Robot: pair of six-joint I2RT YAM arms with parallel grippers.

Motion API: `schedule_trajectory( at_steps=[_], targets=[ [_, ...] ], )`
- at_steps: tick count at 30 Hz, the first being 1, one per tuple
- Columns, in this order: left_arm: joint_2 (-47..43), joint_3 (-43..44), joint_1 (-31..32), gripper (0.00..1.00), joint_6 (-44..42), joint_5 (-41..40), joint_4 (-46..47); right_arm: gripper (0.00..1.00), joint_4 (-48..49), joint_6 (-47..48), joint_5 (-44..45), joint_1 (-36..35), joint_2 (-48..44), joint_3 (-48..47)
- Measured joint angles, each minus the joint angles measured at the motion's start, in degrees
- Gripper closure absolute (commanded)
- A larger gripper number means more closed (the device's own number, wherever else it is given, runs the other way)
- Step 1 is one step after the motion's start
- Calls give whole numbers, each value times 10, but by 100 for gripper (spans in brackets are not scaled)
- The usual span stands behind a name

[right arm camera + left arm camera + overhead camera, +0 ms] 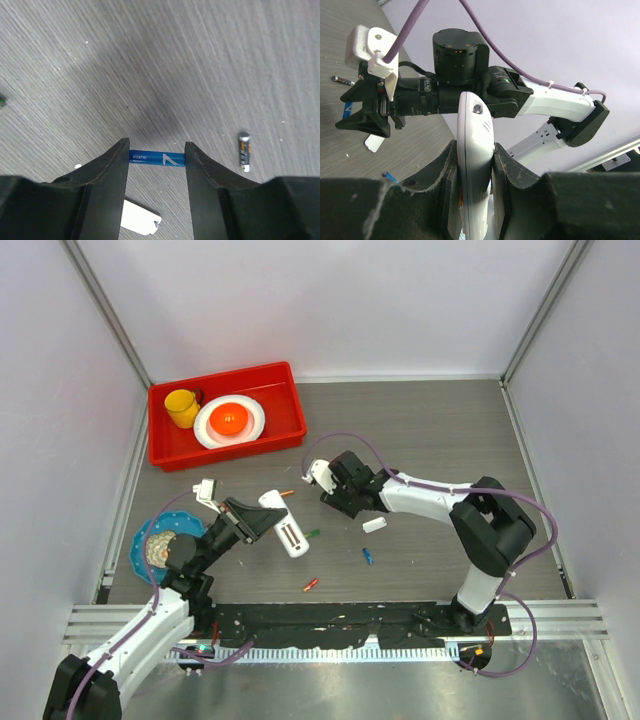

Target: Load the batteries into the remote control

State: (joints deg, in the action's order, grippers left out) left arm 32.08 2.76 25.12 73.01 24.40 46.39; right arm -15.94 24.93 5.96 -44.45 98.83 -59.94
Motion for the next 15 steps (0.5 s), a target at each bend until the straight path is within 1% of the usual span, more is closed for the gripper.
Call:
schedule_trajectory(
  at_steps=[5,6,8,9,11,12,13,15],
  targets=[
    [0,0,0,100,0,0,0,96,-5,-10,-28,4,22,0],
    [0,0,0,100,0,0,0,93,-3,-12,-34,5,24,-2],
    [0,0,0,100,0,0,0,87,-3,-16,-48,7,26,-4],
    [0,0,0,100,0,0,0,81,-4,-18,-52,8,28,-5],
    [0,0,0,100,0,0,0,75,-4,-25,-64,12,34,-13],
    [0,0,0,100,0,0,0,67,-4,-26,-68,13,36,-15],
    [0,0,0,100,0,0,0,63,-4,-28,-72,14,39,-18],
    [0,0,0,100,0,0,0,56,-4,-31,-76,16,41,-21]
  ],
)
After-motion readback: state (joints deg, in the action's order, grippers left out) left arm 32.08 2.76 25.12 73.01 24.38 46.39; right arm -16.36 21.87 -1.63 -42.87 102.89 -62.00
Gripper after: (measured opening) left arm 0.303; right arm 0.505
